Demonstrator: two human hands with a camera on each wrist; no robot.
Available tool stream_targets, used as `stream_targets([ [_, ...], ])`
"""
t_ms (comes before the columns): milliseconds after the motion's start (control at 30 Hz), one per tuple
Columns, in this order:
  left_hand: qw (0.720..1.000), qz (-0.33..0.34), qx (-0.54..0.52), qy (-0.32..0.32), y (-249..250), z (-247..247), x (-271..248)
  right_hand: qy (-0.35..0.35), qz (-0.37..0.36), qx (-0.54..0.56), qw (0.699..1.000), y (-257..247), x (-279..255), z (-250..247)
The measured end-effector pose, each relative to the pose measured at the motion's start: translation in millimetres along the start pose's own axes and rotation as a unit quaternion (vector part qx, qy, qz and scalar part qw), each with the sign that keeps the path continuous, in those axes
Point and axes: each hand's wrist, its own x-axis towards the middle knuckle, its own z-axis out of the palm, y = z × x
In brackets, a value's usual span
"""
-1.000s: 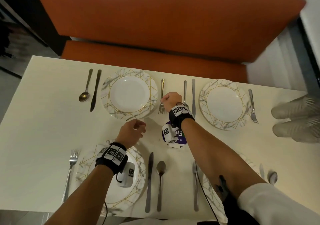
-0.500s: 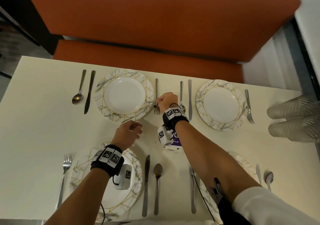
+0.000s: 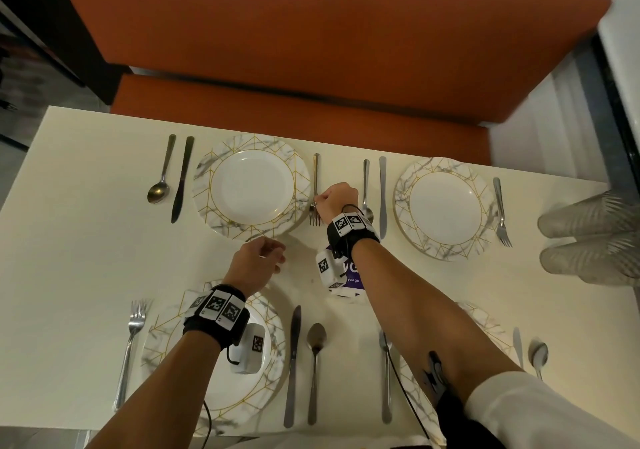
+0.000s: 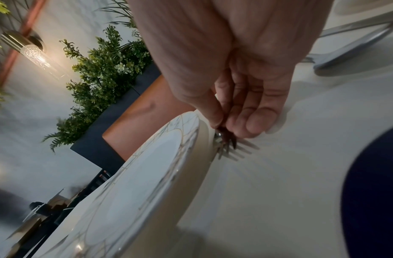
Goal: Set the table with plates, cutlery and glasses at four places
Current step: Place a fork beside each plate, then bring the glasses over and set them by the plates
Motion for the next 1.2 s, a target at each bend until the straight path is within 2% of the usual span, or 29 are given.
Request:
stream_targets([
  [367, 1.000, -0.005, 0.000, 0.000, 1, 1, -1, -0.013, -0.004, -0.006, 1.000, -3, -12, -7],
  [500, 1.000, -0.004, 0.007, 0.000, 5, 3, -3, 0.004, -0.033, -0.018, 0.999, 4, -31, -22],
  [667, 0.999, 0.013, 0.026, -0.014, 26, 22, -7, 0.016, -0.113, 0.063, 0.991, 33, -64, -50],
  [733, 0.998, 0.035, 0.037, -0.023, 42, 38, -10, 0.018, -0.142, 0.099, 0.985, 50, -78, -67],
  [833, 0.995, 0.073, 0.051, -0.037, 73, 69, -16, 0.067, -0.167, 0.136, 0.974, 80, -100, -100],
  [967, 0.988, 0.129, 0.056, -0.061, 127, 122, -34, 0.117, -0.157, 0.170, 0.966, 135, -125, -159],
  [1067, 0.974, 0.186, 0.088, -0.093, 176, 174, -48, 0.159, -0.141, 0.189, 0.959, 188, -139, -210],
  [1200, 0.943, 0.267, 0.158, -0.118, 237, 253, -65, 0.225, -0.139, 0.159, 0.951, 267, -151, -280],
])
